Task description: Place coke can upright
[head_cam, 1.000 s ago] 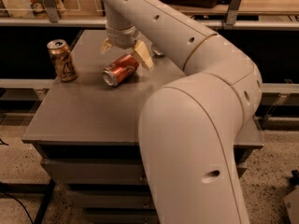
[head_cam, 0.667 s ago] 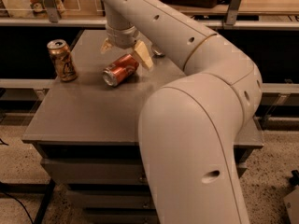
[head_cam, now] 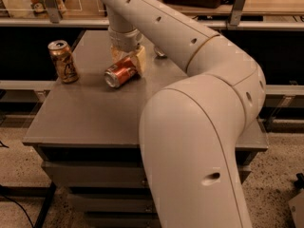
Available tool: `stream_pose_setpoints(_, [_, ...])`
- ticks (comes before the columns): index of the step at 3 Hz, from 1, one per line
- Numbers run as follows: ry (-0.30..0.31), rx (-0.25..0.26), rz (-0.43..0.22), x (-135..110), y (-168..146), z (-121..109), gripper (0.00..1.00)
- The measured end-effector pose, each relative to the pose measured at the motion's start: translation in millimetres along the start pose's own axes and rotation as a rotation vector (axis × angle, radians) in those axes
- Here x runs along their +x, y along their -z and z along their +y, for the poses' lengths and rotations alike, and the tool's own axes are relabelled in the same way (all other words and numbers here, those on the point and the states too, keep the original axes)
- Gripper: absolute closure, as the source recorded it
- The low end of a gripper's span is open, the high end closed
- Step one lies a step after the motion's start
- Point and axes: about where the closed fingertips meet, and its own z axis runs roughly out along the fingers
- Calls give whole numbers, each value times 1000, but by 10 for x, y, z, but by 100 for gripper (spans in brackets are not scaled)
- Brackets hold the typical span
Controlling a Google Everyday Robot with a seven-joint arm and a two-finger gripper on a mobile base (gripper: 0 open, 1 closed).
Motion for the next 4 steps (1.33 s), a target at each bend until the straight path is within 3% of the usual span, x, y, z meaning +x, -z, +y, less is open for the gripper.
stream_pose_setpoints(2, [0, -9, -10, 6, -59, -1, 33])
stream_pose_setpoints(3, [4, -9, -14, -4, -62, -23, 45])
stream_pose_setpoints(4, [4, 10, -6, 21, -98, -83, 65])
